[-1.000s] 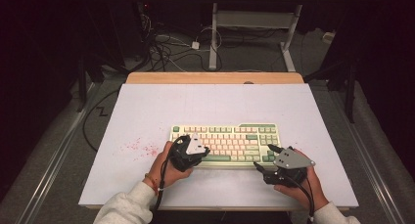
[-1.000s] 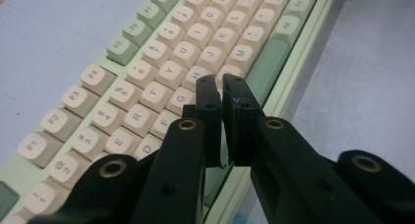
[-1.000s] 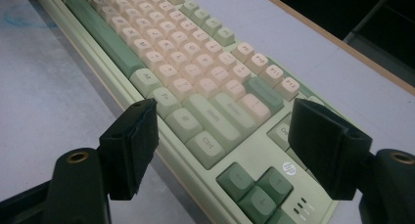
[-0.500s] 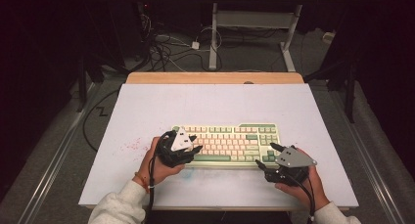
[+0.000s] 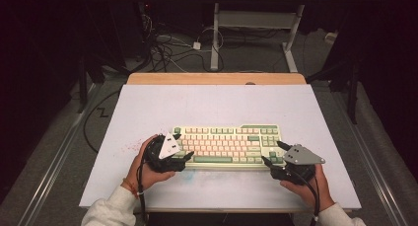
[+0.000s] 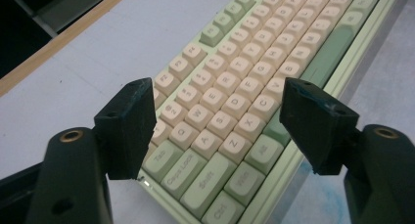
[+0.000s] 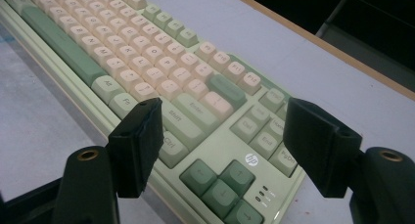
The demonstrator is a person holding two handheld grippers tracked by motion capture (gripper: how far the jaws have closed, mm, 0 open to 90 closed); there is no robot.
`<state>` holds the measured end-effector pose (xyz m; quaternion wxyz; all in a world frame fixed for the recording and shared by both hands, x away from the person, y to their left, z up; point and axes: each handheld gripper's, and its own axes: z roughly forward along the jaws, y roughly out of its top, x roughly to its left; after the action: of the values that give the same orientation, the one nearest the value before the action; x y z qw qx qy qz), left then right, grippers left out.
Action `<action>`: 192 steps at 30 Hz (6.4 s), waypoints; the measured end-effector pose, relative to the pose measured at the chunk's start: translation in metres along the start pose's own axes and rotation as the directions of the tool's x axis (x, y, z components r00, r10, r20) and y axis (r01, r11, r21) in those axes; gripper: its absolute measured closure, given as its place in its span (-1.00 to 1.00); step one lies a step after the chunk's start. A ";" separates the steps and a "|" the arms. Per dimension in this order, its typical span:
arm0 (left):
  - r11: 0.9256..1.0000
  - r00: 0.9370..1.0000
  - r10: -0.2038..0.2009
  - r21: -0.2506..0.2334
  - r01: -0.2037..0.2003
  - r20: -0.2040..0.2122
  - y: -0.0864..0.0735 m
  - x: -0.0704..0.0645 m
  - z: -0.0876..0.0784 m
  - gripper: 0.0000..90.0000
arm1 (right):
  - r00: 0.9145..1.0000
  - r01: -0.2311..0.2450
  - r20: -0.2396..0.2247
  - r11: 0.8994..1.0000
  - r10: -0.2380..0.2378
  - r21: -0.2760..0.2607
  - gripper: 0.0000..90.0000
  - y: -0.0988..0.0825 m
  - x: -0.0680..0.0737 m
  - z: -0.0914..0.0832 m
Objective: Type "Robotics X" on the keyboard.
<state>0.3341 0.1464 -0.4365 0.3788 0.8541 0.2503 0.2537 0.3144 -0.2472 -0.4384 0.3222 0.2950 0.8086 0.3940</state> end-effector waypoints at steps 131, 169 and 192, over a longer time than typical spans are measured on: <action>0.979 0.983 -0.074 0.201 0.039 0.170 0.024 0.002 0.039 0.94 | 0.985 0.043 -0.174 0.984 -0.013 0.174 1.00 0.013 0.009 0.060; 0.968 0.992 0.001 0.250 -0.033 0.129 0.025 -0.006 0.047 0.94 | 0.986 0.056 -0.166 0.983 -0.027 0.174 1.00 0.013 0.011 0.060; 0.982 0.997 0.005 0.187 -0.020 0.079 0.028 -0.003 0.039 0.72 | 0.985 0.059 -0.171 0.984 -0.029 0.171 1.00 0.014 0.010 0.060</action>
<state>0.3626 0.1074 -0.4381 0.3045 0.8968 0.2526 0.1980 0.3561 -0.2060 -0.4589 0.2344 0.2699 0.8708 0.3376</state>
